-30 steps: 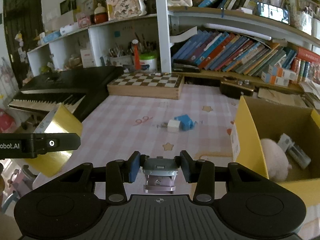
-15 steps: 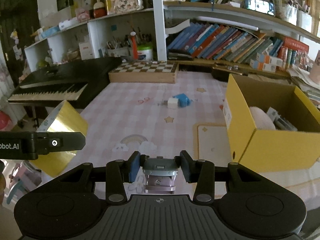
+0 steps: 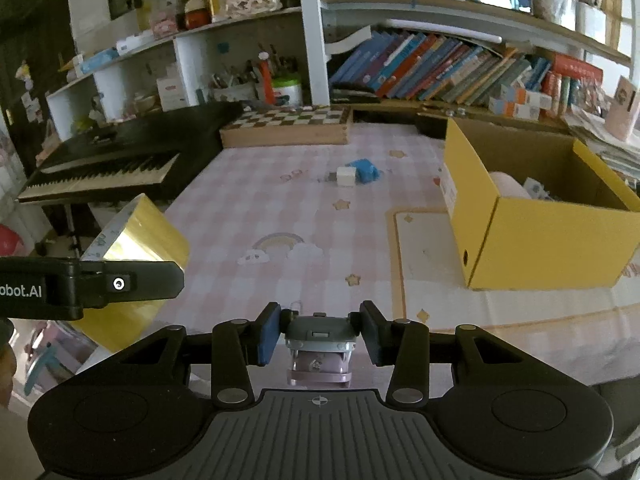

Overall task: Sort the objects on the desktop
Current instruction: 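Lift and carry the tape roll and grey container toward the yellow box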

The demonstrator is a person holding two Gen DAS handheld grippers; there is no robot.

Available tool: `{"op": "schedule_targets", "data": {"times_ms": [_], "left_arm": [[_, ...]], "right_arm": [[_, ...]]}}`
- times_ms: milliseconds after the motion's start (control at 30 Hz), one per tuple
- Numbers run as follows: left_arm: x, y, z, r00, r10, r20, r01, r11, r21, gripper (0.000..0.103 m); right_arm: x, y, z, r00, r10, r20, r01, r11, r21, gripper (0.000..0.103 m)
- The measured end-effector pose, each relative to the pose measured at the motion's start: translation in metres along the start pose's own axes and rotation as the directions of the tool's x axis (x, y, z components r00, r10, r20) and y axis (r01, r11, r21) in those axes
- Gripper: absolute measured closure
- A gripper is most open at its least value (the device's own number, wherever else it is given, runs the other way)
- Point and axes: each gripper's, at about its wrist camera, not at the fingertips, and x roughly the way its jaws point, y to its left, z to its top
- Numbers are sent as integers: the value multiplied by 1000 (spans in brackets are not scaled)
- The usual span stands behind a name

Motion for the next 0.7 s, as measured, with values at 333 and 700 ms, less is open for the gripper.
{"op": "schedule_targets", "data": {"times_ms": [333, 700], "left_arm": [[10, -14, -9, 997, -43, -62, 46, 998, 44, 23], [41, -52, -13, 976, -157, -152, 176, 977, 121, 23]], "right_arm": [[-11, -12, -20, 999, -43, -21, 44, 997, 67, 60], [-29, -42, -41, 988, -144, -56, 152, 976, 159, 60]]}}
